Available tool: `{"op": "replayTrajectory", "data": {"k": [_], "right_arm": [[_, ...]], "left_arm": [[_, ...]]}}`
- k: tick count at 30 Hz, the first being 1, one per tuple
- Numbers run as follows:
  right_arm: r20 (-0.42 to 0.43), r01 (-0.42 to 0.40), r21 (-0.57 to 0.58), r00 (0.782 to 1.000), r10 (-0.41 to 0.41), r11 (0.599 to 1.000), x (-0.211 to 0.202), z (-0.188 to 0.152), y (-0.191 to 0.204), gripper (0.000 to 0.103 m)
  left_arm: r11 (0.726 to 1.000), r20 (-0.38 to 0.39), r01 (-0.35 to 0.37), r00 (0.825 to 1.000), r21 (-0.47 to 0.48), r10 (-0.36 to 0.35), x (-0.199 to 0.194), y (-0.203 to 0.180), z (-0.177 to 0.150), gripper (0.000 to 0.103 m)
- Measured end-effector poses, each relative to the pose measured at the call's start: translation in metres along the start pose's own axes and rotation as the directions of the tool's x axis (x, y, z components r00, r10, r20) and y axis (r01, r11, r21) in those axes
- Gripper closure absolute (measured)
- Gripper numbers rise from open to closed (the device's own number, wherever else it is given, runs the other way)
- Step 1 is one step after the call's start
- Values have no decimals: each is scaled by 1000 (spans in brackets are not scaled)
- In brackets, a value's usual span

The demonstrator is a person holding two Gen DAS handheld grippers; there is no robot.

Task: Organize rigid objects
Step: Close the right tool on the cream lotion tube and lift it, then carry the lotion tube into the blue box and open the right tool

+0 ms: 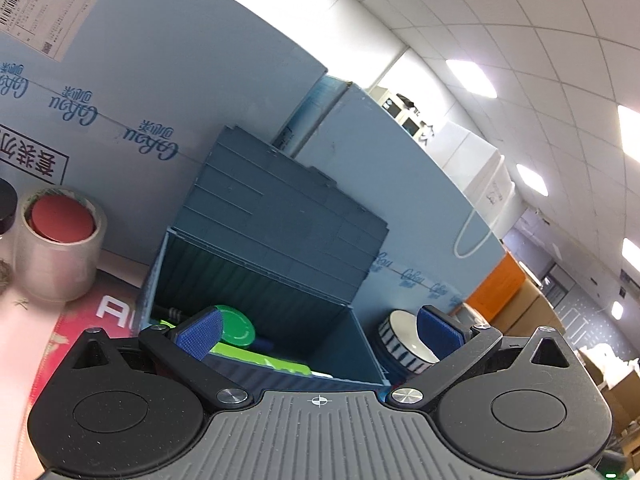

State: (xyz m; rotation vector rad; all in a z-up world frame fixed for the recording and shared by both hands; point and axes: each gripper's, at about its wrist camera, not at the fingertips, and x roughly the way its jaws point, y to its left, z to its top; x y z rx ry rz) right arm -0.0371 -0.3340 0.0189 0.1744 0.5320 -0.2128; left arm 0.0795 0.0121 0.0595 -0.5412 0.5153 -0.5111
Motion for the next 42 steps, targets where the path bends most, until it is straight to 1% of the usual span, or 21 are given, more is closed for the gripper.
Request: {"op": "replayTrajectory", "data": {"k": [3,6,8,12,14,16,19,23,26,27,32,37,39,41,42], "right_arm": [[79,-31,-9,996,32,999,-17,10,17,62],[145,-98,-3,985,97,995,-27,24,32,62],[176,-158,-2,972,156,987,-28,35,42,62],[228,-285,-24,932,283,958,-21,58,69,62],[238,-328,-47,914,330,943,-14,69,84,62],[238,-362,-60,900,366,930,-4,79,100,62],[233,-389,-76,888,396,918,10,89,123,61],[212,-432,-78,874,438,899,29,93,149,61],[228,-448,-85,861,455,890,44,88,165,61],[234,-446,-89,860,454,891,49,85,169,61],[268,-407,-138,862,430,903,71,68,193,61],[328,-356,-227,848,415,906,80,52,216,61],[345,-341,-239,845,408,909,83,46,220,61],[361,-320,-246,846,393,915,85,39,222,66],[367,-306,-255,847,385,917,86,37,224,73]], "left_arm": [[1000,12,-31,999,-3,31,-2,5,4,0],[998,30,-67,997,-8,67,-7,12,10,0],[996,42,-81,996,-22,82,-11,19,14,0],[993,57,-93,994,-71,97,-16,34,23,0],[991,54,-95,993,-96,101,-15,41,26,0],[989,48,-99,993,-113,105,-14,46,29,0],[987,33,-101,994,-127,106,-11,51,29,0],[986,17,-103,994,-134,107,-9,57,30,0],[984,10,-102,994,-148,105,-7,62,30,0],[982,9,-103,994,-157,106,-7,64,31,0],[975,-3,-106,994,-193,108,-2,71,31,0],[972,-10,-112,994,-204,112,1,74,31,0],[972,-12,-112,994,-205,112,2,74,30,0],[972,-16,-115,993,-205,114,4,74,30,0],[972,-19,-116,993,-204,115,5,74,29,0]]}}
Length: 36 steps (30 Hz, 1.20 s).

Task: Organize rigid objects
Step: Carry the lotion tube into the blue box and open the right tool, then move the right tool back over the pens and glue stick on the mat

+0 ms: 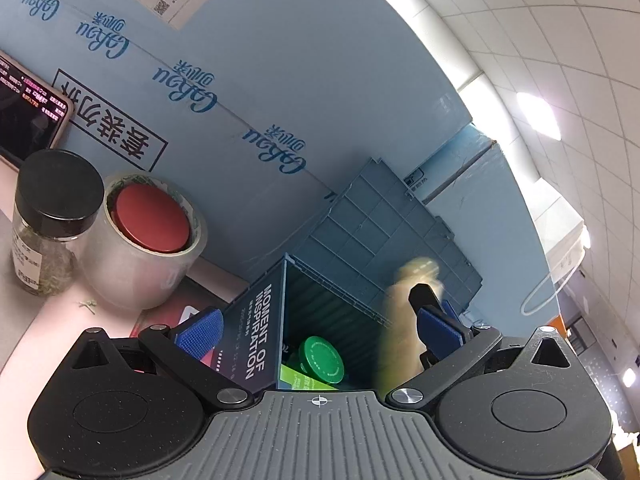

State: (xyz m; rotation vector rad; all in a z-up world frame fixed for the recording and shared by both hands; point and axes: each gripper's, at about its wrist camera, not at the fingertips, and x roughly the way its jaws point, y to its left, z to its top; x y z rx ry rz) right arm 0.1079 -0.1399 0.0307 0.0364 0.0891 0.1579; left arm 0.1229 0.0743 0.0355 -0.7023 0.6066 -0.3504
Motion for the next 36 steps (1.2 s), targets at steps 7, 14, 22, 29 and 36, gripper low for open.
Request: {"op": "replayTrajectory", "data": {"k": [7,14,22,29,36], "right_arm": [[-135,15,1,991,-14,1000,9,-11,4,88],[-273,13,172,961,35,985,12,-23,-15,88],[-316,10,259,946,74,966,3,-17,-20,77],[-251,47,316,967,35,948,-38,0,-36,48],[-164,112,416,985,-47,902,-94,14,-71,20]], "left_arm": [[1000,-5,-2,1000,3,2,2,1,-2,0],[1000,-9,-2,1000,3,2,3,1,-3,0],[1000,-13,-4,1000,15,4,5,-2,-4,0],[1000,-5,12,1000,26,-12,2,-7,-7,0],[997,-3,40,999,59,-40,-2,-19,-11,0]]}}
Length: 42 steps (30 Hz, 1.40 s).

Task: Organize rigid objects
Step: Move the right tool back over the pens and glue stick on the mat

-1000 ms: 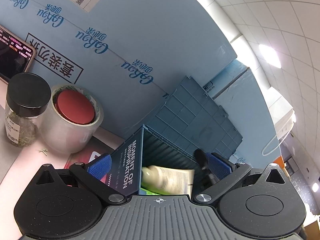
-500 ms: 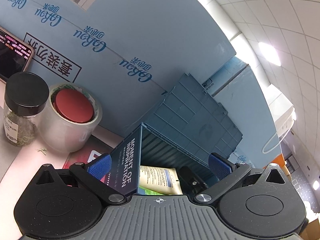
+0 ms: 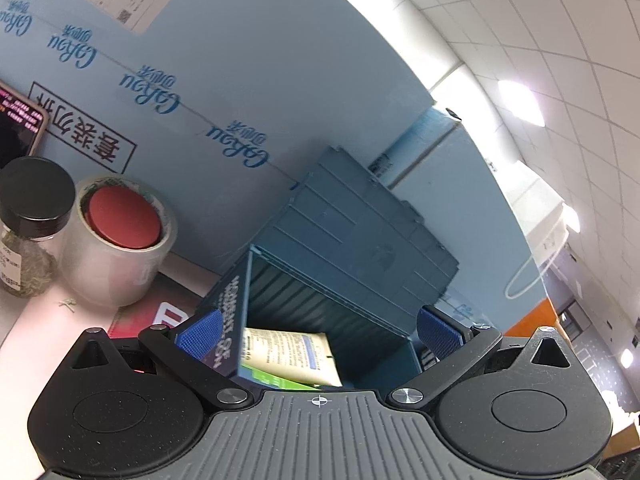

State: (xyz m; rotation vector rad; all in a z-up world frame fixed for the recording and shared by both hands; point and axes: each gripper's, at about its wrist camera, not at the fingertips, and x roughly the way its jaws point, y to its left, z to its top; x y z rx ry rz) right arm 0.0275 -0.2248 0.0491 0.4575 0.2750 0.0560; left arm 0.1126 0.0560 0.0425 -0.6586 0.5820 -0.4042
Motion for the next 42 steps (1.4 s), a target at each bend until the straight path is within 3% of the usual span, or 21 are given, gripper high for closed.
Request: {"op": "replayTrajectory", "data": {"k": [8,18,29,37,42], "right_arm": [[87,104,79,990,-111,991,-57,14,-41,18],[127,198,217,965,-228,956,-104,19,-92,18],[139,290,264,932,-333,920,-145,17,-129,16],[117,362,313,903,-414,878,-160,13,-156,13],[124,363,328,899,-420,872,-169,6,-160,13]], "left_arm": [[996,-21,59,998,73,-58,-3,-24,-9,0],[978,-99,171,982,121,-159,-5,-49,-24,0],[949,-177,209,970,237,-169,-2,-73,-43,0],[906,-304,319,924,279,-232,8,-93,-67,0],[873,-334,328,919,361,-207,8,-107,-85,0]]}}
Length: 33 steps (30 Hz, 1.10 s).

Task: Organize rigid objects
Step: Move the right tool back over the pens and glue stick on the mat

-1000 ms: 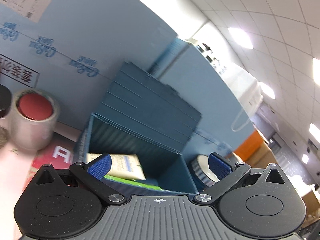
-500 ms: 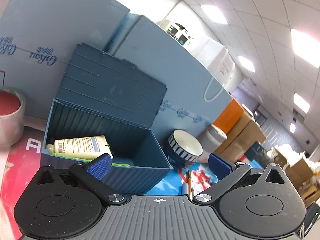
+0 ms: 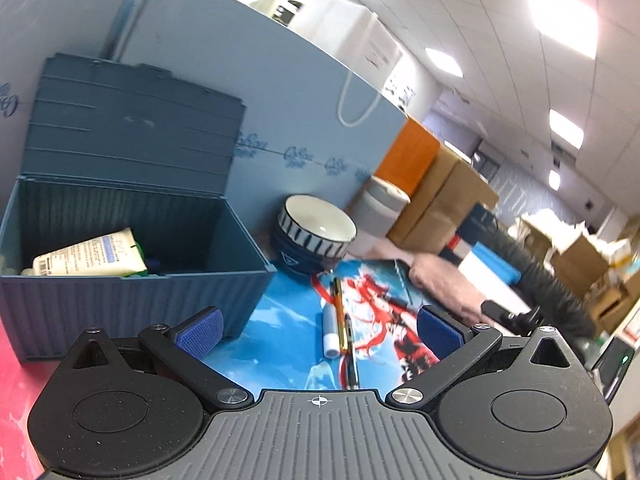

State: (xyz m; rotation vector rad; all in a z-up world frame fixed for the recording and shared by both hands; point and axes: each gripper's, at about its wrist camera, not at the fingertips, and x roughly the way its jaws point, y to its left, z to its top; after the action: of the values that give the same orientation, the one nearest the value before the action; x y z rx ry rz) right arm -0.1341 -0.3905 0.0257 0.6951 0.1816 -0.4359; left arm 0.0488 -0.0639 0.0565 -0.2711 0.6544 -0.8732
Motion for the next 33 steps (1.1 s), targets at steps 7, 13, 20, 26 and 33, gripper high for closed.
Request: {"op": "replayTrajectory", "data": {"k": [7,13,20,26,33], "right_arm": [[-8,-44,-17,999,44,999,-28,6,-15,12],[-5,20,-271,1000,-22,962,-68,12,-20,12],[10,15,-343,1000,-13,939,-82,12,-30,10],[23,1,-401,1000,9,916,-79,16,-34,6],[-10,-27,-416,1000,25,909,-56,23,-48,0]], "left_arm": [[998,-59,69,996,0,-69,6,-7,-8,0],[997,-60,78,995,25,-76,9,-21,-9,0],[998,-30,23,999,64,-21,22,-49,-7,0],[991,-85,-29,996,128,40,58,-73,-11,0],[981,-102,-104,987,167,122,90,-87,-22,0]]}}
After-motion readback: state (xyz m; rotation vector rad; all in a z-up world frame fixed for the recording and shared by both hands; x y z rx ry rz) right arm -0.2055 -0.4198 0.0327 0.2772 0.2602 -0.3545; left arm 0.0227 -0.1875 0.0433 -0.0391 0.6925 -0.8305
